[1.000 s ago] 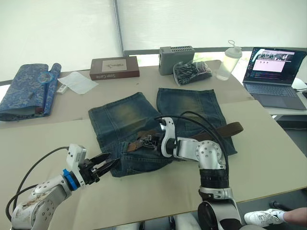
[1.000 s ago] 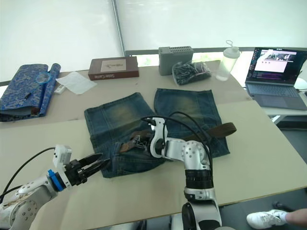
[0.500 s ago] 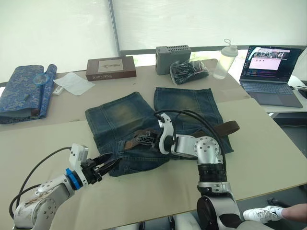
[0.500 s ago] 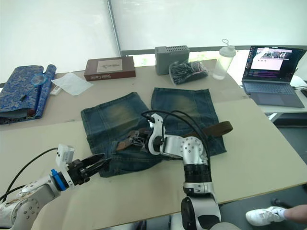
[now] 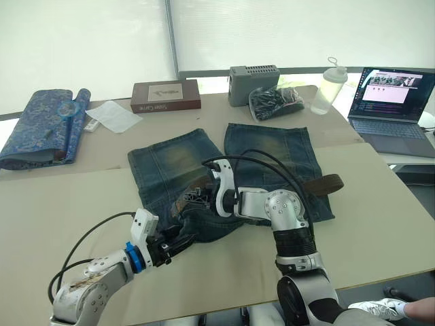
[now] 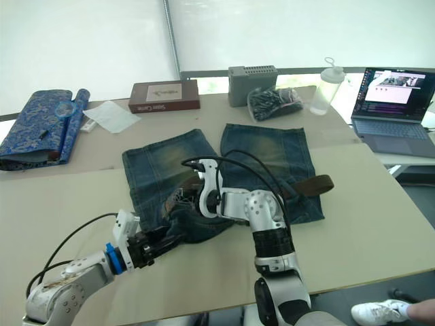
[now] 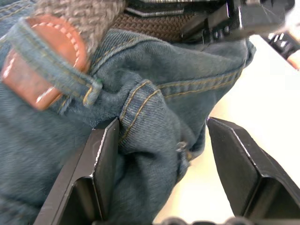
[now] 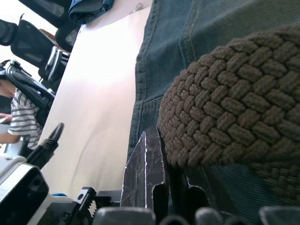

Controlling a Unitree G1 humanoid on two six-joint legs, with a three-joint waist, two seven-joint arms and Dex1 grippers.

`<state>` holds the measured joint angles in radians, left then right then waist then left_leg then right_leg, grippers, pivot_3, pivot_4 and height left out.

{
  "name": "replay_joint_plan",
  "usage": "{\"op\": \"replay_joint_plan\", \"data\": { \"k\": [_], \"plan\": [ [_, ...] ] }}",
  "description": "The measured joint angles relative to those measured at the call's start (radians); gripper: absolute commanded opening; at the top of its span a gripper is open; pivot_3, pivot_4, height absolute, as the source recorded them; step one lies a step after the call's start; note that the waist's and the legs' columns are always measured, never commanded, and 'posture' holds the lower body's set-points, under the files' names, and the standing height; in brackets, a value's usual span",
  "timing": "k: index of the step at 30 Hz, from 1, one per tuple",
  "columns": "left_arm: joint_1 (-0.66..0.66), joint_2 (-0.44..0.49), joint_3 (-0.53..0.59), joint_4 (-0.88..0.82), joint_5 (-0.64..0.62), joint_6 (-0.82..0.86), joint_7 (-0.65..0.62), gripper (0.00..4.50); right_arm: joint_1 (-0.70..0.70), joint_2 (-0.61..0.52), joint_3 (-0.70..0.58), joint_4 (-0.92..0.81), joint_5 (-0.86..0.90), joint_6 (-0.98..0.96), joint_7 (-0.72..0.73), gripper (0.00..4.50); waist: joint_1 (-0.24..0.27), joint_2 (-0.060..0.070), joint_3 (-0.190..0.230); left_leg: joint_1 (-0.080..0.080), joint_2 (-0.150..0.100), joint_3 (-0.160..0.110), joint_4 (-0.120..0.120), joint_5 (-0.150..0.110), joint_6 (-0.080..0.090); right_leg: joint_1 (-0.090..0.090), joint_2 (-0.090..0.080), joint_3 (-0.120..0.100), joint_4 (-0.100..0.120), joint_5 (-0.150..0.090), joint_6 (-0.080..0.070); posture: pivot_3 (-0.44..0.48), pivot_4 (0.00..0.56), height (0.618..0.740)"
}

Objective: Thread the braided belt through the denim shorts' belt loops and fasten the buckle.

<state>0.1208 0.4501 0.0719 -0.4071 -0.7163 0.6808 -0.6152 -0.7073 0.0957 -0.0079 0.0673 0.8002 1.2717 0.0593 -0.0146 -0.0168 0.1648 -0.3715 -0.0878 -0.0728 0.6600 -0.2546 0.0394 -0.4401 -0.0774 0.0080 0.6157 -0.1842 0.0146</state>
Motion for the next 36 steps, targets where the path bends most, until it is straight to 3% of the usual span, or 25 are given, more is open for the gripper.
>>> {"op": "replay_joint_plan", "data": {
  "k": [3,6,11,21,25,36],
  "plan": [
    [0.019,-0.003,0.068,-0.007,-0.092,0.048,0.017,3.08,0.008,-0.007,0.071,-0.027,-0.049,-0.018,0.029,0.0,-0.005,0.0,0.0,0.0,0.001,0.0,0.0,0.0,0.0,-0.001,0.0,0.0,0.0,0.0,0.0,0.0,0.15,0.74],
    [0.044,0.022,0.197,-0.015,-0.262,0.138,0.053,3.08,0.04,-0.022,0.122,-0.029,-0.102,-0.051,0.058,0.0,-0.01,0.0,0.0,0.0,0.001,0.0,0.0,0.0,0.0,-0.001,0.001,0.0,0.0,0.0,0.0,0.0,0.15,0.74],
    [0.067,0.072,0.327,0.033,-0.376,0.221,0.101,3.08,0.046,-0.053,0.168,-0.029,-0.173,-0.099,0.099,0.0,-0.008,0.0,0.0,0.001,0.0,0.0,0.0,0.0,0.0,0.0,0.001,-0.002,0.0,0.0,0.0,0.0,0.15,0.74],
    [-0.027,-0.037,0.322,0.113,-0.44,0.249,0.259,3.08,0.053,0.002,-0.009,0.04,-0.121,-0.078,0.059,0.0,0.0,-0.001,-0.001,0.001,0.0,0.0,0.0,0.0,0.0,0.0,0.0,-0.001,-0.001,0.0,0.0,0.0,0.15,0.74],
    [-0.022,-0.046,0.328,0.119,-0.536,0.307,0.33,3.08,0.053,0.003,-0.087,0.061,-0.057,-0.061,0.02,0.0,0.003,-0.001,-0.001,0.001,0.0,0.0,0.0,0.0,0.0,0.001,0.0,0.0,-0.001,0.0,0.0,0.0,0.15,0.74],
    [-0.094,-0.106,0.319,0.158,-0.628,0.321,0.487,3.08,0.053,0.003,-0.047,0.052,-0.02,-0.039,0.011,0.0,-0.003,-0.003,-0.002,0.001,0.0,0.0,0.0,0.0,0.0,0.001,0.0,0.002,-0.001,0.0,0.0,0.0,0.15,0.74]
  ]
}}
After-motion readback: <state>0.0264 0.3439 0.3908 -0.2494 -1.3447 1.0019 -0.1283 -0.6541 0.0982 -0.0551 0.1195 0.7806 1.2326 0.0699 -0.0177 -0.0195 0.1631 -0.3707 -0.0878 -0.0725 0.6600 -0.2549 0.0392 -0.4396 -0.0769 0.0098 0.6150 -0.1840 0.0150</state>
